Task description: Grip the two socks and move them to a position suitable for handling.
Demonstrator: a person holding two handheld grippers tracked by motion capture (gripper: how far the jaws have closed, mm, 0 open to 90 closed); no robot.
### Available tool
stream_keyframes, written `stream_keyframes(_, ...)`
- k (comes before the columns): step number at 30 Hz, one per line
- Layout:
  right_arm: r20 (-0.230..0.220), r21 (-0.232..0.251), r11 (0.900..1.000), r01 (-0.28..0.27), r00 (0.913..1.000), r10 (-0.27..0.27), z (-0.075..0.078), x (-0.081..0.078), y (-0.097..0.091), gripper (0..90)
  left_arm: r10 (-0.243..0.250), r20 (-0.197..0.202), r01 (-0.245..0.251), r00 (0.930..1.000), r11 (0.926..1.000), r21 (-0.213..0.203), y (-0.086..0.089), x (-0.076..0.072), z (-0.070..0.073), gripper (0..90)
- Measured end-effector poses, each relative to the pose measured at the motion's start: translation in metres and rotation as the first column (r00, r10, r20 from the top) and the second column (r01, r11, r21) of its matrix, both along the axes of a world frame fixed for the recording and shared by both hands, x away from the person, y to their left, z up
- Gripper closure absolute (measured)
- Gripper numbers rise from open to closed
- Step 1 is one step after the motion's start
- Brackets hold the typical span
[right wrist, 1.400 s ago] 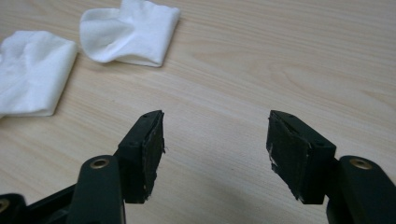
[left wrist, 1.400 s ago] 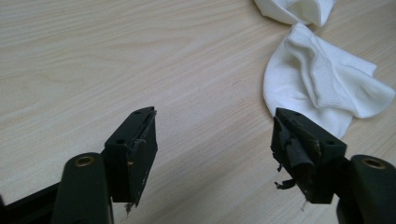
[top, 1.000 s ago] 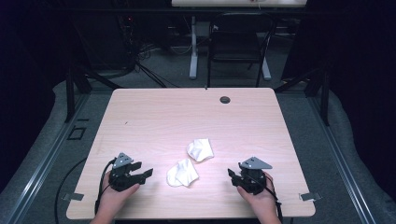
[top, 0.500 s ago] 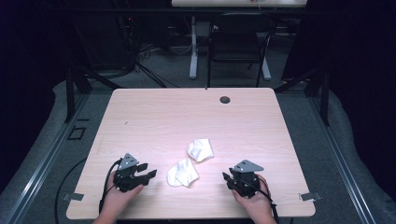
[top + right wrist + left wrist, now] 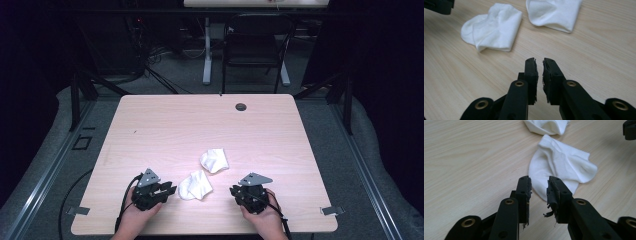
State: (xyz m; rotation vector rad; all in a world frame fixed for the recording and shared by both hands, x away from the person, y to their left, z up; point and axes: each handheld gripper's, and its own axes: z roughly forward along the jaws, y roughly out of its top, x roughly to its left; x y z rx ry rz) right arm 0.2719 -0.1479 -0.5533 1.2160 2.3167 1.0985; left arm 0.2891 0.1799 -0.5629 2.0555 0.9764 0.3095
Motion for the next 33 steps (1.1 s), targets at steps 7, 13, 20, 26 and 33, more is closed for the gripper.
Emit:
stream_keyframes(7, -0.009, -0.012, 0.9985, -0.054, 0.9985, 0.054, 0.002, 0.009, 0.022, 83.0, -0.030, 0.004, 0.030, 0.9995, 0.9993, 0.024, -0.009, 0.004, -0.002, 71.8)
stream_keyframes(13, -0.015, -0.020, 0.9980, -0.060, 0.9981, 0.059, 0.003, 0.020, 0.038, 88.8, -0.026, -0.032, 0.026, 0.9992, 0.9995, 0.016, -0.015, 0.013, -0.010, 75.5)
stream_keyframes(20, -0.017, -0.002, 0.9986, -0.054, 0.9984, 0.053, -0.001, 0.031, 0.052, 89.3, -0.034, -0.029, 0.035, 0.9990, 0.9987, 0.037, -0.018, 0.018, -0.013, 78.4)
stream_keyframes(26, -0.030, 0.024, 0.9985, -0.049, 0.9983, 0.050, -0.009, 0.038, 0.063, 87.4, -0.043, -0.035, 0.045, 0.9985, 0.9976, 0.052, -0.021, 0.018, -0.017, 79.7)
stream_keyframes(33, -0.023, 0.026, 0.9977, -0.063, 0.9977, 0.063, -0.013, 0.040, 0.070, 89.0, -0.042, -0.029, 0.043, 0.9987, 0.9978, 0.050, -0.022, 0.016, -0.019, 81.4)
